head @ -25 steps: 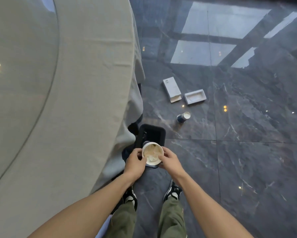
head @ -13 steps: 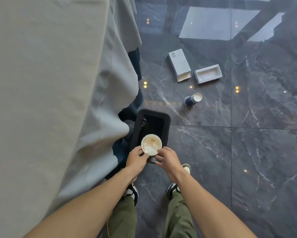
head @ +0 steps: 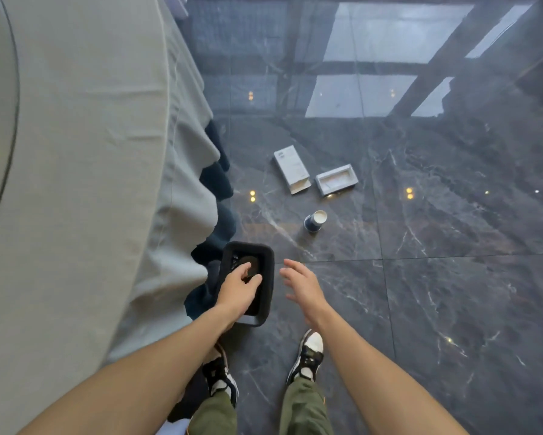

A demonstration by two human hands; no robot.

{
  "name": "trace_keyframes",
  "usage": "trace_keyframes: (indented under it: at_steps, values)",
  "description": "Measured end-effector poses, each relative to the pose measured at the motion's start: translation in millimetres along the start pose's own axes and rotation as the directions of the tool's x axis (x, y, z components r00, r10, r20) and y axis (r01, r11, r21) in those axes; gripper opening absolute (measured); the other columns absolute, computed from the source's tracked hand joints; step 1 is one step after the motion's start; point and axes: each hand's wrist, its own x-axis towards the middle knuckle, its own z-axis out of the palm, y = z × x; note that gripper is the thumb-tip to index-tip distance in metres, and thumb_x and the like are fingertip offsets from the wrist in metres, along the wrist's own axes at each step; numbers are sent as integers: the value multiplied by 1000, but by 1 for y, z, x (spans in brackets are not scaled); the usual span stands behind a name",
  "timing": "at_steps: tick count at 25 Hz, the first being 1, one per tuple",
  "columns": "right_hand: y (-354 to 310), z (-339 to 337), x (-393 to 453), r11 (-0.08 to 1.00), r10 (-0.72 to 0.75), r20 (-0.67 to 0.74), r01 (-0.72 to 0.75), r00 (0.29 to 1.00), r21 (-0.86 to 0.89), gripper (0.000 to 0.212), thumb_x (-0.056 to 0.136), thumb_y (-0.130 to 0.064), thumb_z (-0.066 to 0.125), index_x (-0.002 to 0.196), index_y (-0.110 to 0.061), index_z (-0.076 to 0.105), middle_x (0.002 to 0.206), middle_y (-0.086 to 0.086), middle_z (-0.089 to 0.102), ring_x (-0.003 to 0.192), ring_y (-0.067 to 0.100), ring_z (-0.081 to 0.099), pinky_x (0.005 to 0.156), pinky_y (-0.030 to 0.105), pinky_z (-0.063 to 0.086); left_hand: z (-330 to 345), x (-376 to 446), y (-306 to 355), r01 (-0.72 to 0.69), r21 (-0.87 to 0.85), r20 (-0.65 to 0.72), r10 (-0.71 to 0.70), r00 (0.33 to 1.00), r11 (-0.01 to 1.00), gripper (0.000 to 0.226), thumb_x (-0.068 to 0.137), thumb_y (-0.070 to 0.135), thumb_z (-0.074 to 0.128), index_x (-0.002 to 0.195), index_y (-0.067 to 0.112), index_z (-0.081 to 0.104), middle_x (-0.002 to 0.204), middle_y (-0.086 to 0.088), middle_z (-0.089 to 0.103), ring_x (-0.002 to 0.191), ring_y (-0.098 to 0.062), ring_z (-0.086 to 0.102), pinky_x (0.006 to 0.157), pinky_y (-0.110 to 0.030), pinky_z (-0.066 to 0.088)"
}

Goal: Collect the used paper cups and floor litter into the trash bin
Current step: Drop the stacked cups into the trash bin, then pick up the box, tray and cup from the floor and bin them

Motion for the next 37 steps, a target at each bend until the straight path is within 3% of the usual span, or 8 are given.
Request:
trace_keyframes:
  at_steps: [3, 7, 15, 21, 26, 31, 37]
  values:
    - [-36, -53, -37, 966, -120, -7, 115, 993, -233, 49, 98, -30, 62, 146, -19, 56, 148, 1, 56, 132, 15, 53, 109, 32, 42, 11, -43, 57, -91, 119, 28, 89, 996, 989, 64, 100, 35, 63, 158, 20, 41, 159, -2, 46, 142, -22, 47, 97, -24, 39]
    - [-81, -125, -73, 805, -207, 21, 183, 978, -565, 70, 86, -49, 61, 151, -28, 49, 155, -2, 47, 145, 21, 43, 116, 39, 38, 29, -85, 118, -148, 219, 48, 141, 989, 964, 72, 97, 45, 64, 159, 20, 38, 164, -2, 38, 150, -24, 37, 118, -38, 32]
    - [-157, -227, -70, 540, -243, 52, 180, 969, -822, 89, 82, -41, 70, 160, -33, 28, 170, 9, 17, 155, 29, 21, 121, 46, 31, 69, -93, 201, -211, 210, 76, 199, 977, 955, 70, 96, 43, 68, 155, 14, 44, 161, -6, 43, 147, -25, 41, 117, -37, 34]
    - [-206, -263, 24, 393, -201, 21, 101, 979, -914, 89, 89, -35, 68, 163, -28, 19, 170, 12, 12, 156, 32, 14, 120, 50, 30, 88, 12, 254, -87, 145, 61, 79, 995, 986, 70, 94, 42, 70, 152, 11, 47, 158, -7, 47, 144, -26, 45, 117, -37, 35]
    - [-241, -282, 140, 359, -170, -9, 53, 985, -932, 85, 93, -31, 65, 163, -24, 17, 170, 15, 11, 156, 34, 12, 121, 51, 28, 97, 138, 284, 54, 122, 11, -56, 998, 991, 71, 93, 45, 70, 151, 11, 49, 154, -11, 51, 140, -29, 50, 116, -39, 38]
    - [-254, -293, 248, 271, -150, 20, 60, 988, -961, 86, 93, -34, 65, 163, -27, 17, 171, 14, 7, 156, 38, 8, 122, 53, 24, 109, 228, 301, 79, 166, -18, -77, 997, 983, 80, 94, 48, 69, 158, 12, 38, 162, -9, 41, 148, -29, 41, 118, -38, 32]
    - [-228, -299, 439, 184, -150, 111, 138, 983, -973, 89, 91, -28, 68, 162, -31, 15, 172, 12, -3, 157, 42, -2, 123, 61, 15, 165, 403, 284, 43, 155, -115, -25, 993, 987, 88, 89, 51, 73, 160, 17, 35, 163, -9, 38, 151, -28, 36, 119, -39, 30]
